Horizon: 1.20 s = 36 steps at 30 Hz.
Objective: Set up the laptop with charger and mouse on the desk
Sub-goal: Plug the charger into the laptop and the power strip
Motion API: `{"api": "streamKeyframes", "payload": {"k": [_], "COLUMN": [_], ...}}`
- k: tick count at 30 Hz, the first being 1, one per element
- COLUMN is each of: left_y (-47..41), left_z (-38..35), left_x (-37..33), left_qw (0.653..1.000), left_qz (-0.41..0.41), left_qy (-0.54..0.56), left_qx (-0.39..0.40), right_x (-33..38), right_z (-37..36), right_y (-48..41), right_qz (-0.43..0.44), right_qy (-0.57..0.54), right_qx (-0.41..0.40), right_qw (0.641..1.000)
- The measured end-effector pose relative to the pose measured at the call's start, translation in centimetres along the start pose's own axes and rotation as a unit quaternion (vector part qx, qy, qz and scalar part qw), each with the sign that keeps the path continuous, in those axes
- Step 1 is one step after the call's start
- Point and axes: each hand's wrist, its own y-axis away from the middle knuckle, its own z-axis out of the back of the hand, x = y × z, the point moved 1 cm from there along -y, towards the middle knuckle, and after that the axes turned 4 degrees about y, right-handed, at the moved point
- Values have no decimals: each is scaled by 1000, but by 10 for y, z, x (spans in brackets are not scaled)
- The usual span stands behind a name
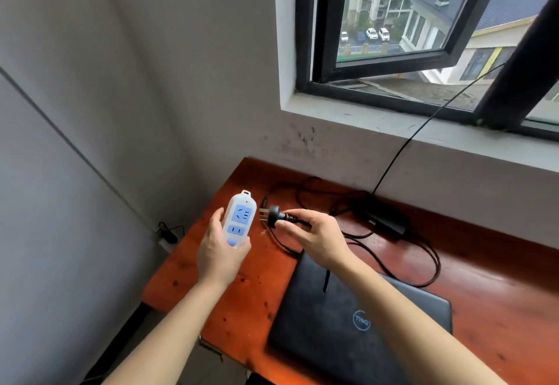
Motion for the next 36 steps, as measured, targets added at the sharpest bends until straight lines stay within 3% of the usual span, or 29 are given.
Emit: {"api": "streamKeyframes", "payload": {"k": [3,6,15,25,36], "left_y": [3,2,-8,-25,-28], "left_z": [-3,-1,8,10,8], "left_x": [-14,-25,-23,-14,-13], "left_qw": [999,997,978,956,950], "left_qz": [-29,-44,-108,-63,-34], "left_qy": [32,60,112,217,231], "left_qx": [2,13,139,186,205], "right_x": [0,-2,5,7,13], "right_z": [3,0,-1,-8,0], "right_y": [6,11,13,4,-8], "right_qz": [11,-2,44,17,25], "right_qy": [66,51,92,138,102], "right_qx": [3,12,-23,-36,-5], "right_qw": [998,999,995,990,995]}}
